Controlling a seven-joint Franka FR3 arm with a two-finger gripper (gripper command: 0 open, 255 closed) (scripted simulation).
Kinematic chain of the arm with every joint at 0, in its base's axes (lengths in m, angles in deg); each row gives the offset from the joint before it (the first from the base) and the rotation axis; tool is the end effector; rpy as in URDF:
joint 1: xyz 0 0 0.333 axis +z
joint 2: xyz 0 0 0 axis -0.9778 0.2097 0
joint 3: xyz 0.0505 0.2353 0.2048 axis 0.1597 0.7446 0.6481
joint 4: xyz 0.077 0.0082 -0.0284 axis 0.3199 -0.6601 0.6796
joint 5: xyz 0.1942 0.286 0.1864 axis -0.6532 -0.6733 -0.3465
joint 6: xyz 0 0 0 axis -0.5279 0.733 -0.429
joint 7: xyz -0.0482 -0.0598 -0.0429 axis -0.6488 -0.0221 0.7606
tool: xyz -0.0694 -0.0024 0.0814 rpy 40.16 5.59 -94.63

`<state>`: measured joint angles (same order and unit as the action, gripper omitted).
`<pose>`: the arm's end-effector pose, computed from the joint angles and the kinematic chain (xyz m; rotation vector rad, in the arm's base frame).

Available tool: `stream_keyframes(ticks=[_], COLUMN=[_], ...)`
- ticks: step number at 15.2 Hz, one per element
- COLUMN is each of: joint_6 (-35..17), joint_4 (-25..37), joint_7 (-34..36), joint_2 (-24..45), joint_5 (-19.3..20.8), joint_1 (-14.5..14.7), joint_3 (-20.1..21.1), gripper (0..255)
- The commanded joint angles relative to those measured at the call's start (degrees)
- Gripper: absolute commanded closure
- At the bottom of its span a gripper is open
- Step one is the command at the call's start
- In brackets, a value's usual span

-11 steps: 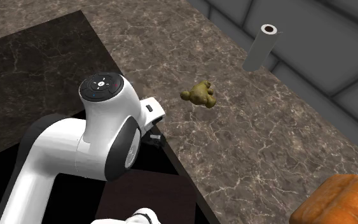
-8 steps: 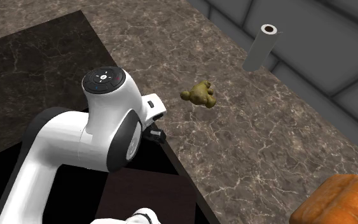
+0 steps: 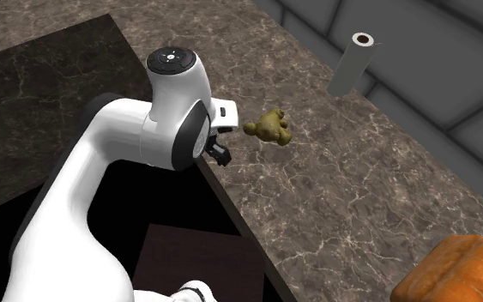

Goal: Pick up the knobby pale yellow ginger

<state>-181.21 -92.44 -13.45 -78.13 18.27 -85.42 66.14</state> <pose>0.4068 -0.0275 0.5780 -3.0186 0.8541 -0.0960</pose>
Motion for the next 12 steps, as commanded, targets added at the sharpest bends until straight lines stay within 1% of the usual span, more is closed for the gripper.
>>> stream_keyframes(ticks=[1,5,10,11,12], joint_6=[-1.6,-3.9,-5.5,-5.7,-6.5], joint_4=[2.7,8.9,16.8,17.8,17.0], joint_7=[5.5,15.9,28.5,30.1,30.1], joint_2=[3.5,10.7,18.5,19.5,19.4], joint_5=[0.0,0.4,1.3,1.4,1.4], joint_1=[-1.8,-4.9,-8.4,-8.8,-8.7], joint_3=[0.4,0.7,0.1,-0.1,-0.1], gripper=[0,0,0,0,0])
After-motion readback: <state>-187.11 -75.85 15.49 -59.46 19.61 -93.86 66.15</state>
